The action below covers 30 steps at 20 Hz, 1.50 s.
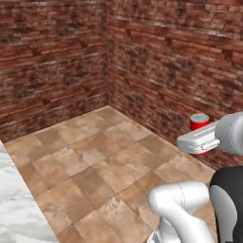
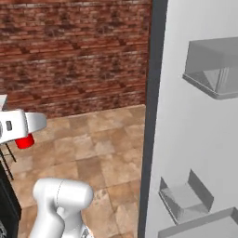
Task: Open the fridge, grab two sodas, and place both sodas inside the bowl with ice on the dining counter.
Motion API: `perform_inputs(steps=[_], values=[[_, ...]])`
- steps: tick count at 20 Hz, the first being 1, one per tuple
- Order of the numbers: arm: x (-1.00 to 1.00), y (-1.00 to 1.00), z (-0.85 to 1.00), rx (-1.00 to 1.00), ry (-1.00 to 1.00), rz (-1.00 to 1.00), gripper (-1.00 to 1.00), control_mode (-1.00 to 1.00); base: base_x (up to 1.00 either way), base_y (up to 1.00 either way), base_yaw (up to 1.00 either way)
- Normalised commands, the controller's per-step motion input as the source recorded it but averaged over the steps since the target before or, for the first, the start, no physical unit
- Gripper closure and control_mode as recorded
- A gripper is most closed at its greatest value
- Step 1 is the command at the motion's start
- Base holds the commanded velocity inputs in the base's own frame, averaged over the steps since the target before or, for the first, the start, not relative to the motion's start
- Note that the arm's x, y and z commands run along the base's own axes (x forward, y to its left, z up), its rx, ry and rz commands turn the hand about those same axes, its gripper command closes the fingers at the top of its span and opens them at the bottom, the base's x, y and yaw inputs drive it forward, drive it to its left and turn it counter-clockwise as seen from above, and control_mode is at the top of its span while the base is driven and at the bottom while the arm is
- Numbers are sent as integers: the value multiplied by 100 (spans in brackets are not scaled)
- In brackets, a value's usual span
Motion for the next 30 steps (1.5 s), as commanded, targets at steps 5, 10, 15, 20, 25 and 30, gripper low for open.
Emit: perform_inputs(steps=[5, 10, 15, 20, 25, 30], values=[[0, 0, 0, 0, 0, 0, 100, 100, 100, 63, 16], [0, 0, 0, 0, 0, 0, 100, 100, 100, 71, 12], [0, 0, 0, 0, 0, 0, 100, 100, 99, 40, 24], [0, 0, 0, 0, 0, 0, 100, 100, 80, 8, 43], [0, 0, 0, 0, 0, 0, 100, 100, 81, 1, 44], [0, 0, 0, 0, 0, 0, 100, 100, 83, -1, 45]])
